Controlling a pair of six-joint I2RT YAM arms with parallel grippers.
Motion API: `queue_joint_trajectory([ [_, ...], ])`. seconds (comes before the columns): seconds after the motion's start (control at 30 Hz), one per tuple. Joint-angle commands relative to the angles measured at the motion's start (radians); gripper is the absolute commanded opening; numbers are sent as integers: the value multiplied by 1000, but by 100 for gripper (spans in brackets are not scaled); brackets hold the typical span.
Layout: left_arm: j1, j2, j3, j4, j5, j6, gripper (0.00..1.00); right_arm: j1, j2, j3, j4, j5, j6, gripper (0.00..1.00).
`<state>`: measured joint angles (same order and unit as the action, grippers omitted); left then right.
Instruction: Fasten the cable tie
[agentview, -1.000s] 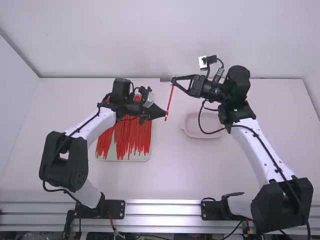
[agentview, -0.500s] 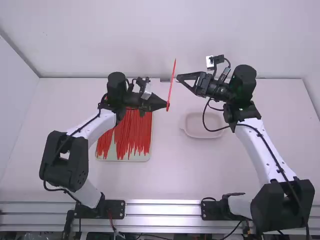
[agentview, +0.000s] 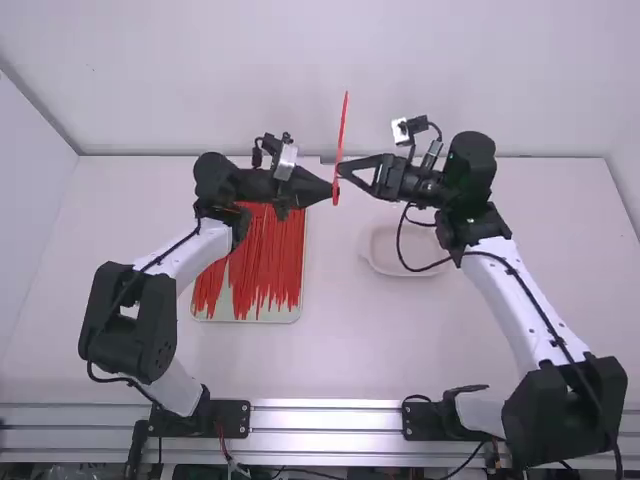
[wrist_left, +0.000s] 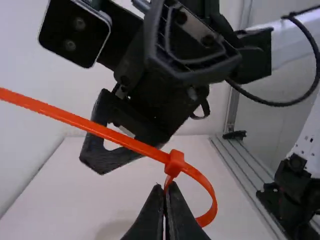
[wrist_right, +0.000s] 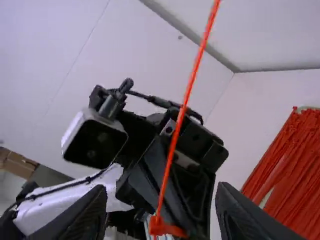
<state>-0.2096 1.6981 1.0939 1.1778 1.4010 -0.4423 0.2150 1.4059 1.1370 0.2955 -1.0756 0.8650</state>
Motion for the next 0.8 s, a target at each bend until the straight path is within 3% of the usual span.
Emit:
queue_joint_trajectory([
  [0.0, -10, -14, 12, 14, -20, -93, 2, 6, -20, 29, 3, -9, -10, 58],
  [0.33, -37, -14, 38, 2, -10, -92, 2, 31, -20, 29, -17, 7, -10, 55],
  [0.47, -33, -14, 38, -7, -3, -92, 2, 27, -20, 29, -27, 2, -10, 33],
  [0.6, -34, -14, 36, -37, -2, -81, 2, 27, -20, 29, -27, 2, -10, 23],
  [0.7, -32, -14, 30, -37, 3, -81, 2, 27, -20, 29, -27, 2, -11, 0],
  [0.77, -36, -14, 29, -45, 10, -80, 2, 27, -20, 29, -27, 2, -18, 0],
])
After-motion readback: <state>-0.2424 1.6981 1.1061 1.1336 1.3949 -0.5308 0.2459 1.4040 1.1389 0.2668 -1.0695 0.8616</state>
